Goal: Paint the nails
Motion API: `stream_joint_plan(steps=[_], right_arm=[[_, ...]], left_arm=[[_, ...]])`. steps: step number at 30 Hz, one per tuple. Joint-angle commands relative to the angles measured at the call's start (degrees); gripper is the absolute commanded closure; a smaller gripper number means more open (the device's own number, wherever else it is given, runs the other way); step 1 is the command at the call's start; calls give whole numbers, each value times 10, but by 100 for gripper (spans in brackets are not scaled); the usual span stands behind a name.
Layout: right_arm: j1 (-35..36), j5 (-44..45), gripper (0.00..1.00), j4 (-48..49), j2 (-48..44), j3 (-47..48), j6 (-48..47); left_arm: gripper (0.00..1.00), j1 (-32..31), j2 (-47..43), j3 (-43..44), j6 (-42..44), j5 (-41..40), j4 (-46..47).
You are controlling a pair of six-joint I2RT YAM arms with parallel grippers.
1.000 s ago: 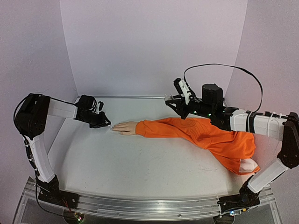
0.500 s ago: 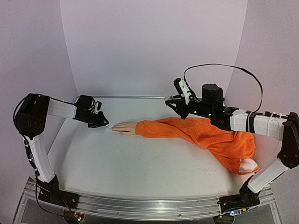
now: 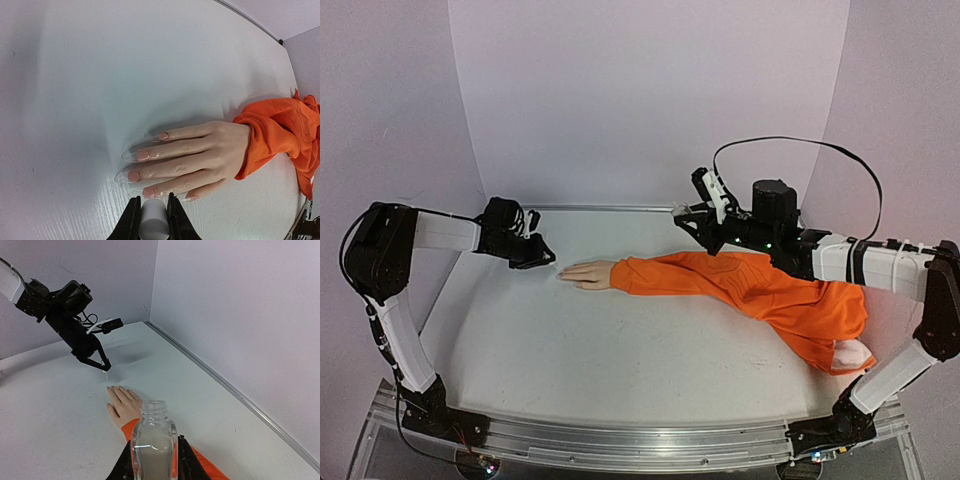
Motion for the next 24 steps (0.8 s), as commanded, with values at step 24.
stream_joint_plan(steps=[24], right_arm=[[-3,-10,100,41,-4,14,7]], left_arm=[[100,-3,30,26,5,7,15]])
